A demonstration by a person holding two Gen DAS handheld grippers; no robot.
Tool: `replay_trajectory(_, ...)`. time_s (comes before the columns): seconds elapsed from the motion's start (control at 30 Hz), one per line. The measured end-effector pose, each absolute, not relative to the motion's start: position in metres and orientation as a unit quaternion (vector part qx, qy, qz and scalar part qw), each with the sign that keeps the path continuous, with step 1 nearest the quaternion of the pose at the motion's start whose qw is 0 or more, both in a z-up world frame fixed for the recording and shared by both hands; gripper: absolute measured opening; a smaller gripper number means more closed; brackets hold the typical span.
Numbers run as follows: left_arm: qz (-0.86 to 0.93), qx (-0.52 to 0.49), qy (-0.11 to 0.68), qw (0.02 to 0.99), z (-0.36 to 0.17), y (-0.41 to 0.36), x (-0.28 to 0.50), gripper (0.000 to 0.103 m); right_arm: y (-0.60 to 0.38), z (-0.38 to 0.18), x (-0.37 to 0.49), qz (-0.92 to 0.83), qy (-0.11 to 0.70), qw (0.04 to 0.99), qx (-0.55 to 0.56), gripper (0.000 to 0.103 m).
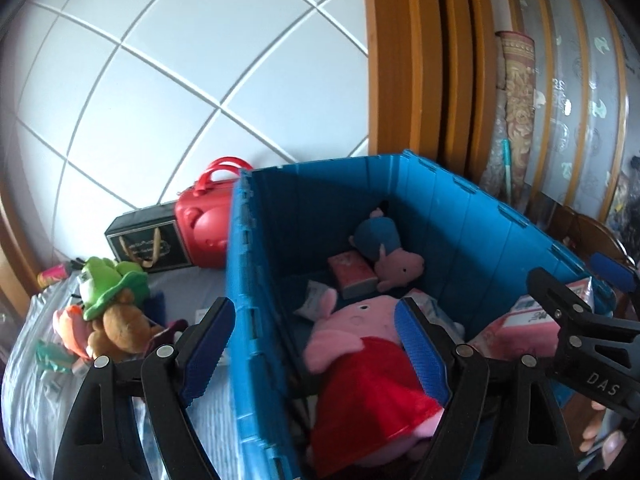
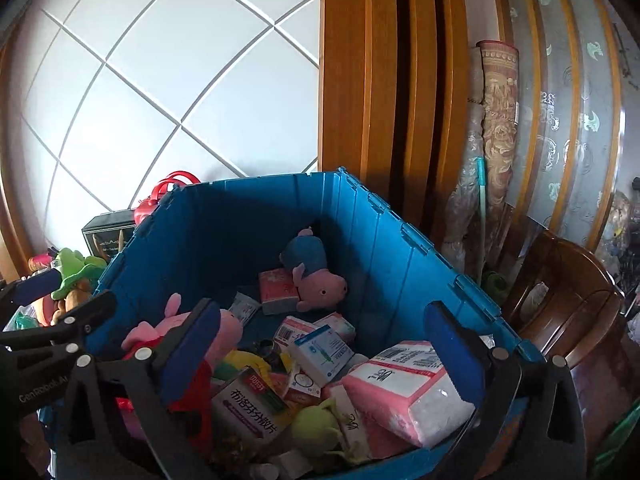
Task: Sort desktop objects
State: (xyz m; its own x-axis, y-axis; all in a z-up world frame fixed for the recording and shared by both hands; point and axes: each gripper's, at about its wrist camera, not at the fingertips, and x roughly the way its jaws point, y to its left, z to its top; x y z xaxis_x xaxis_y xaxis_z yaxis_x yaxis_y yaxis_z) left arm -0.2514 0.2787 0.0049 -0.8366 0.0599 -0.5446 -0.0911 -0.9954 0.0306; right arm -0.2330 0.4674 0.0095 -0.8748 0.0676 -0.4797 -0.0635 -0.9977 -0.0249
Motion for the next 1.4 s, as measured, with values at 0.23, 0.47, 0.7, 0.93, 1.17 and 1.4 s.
replay_trajectory(0.23, 0.963, -0.268, 0.014, 0.034, 0.014, 0.214, -0.212, 0.083, 0.420, 0.019, -0.194, 0.971, 0.000, 0.032, -0.238, 0.103)
replay_trajectory(0.47, 0.963, -0.267, 0.008, 0.036, 0.007, 0.122, -0.148, 0.084, 0.331, 0.022, -0.129, 0.973, 0.007, 0.009, -0.229, 0.103)
replay_trajectory(0.7, 0.956, -0.289, -0.034, 0.039, -0.010, 0.033, -0.088, 0.084, 0.242, 0.011, -0.064, 0.971, -0.008, -0.012, -0.237, 0.103)
replay_trajectory(0.93, 0.957, -0.290, -0.021, 0.006, -0.013, -0.006, -0.056, 0.084, 0.194, -0.003, -0.037, 0.963, -0.032, -0.004, -0.266, 0.103)
replay_trajectory(1.17, 0.959, -0.284, 0.006, -0.001, -0.017, -0.010, -0.038, 0.084, 0.192, -0.004, -0.020, 0.965, -0.020, 0.002, -0.263, 0.103)
replay_trajectory(1.4, 0.961, -0.277, 0.017, 0.000, -0.014, -0.009, -0.032, 0.084, 0.190, -0.004, -0.018, 0.964, -0.017, 0.000, -0.264, 0.103)
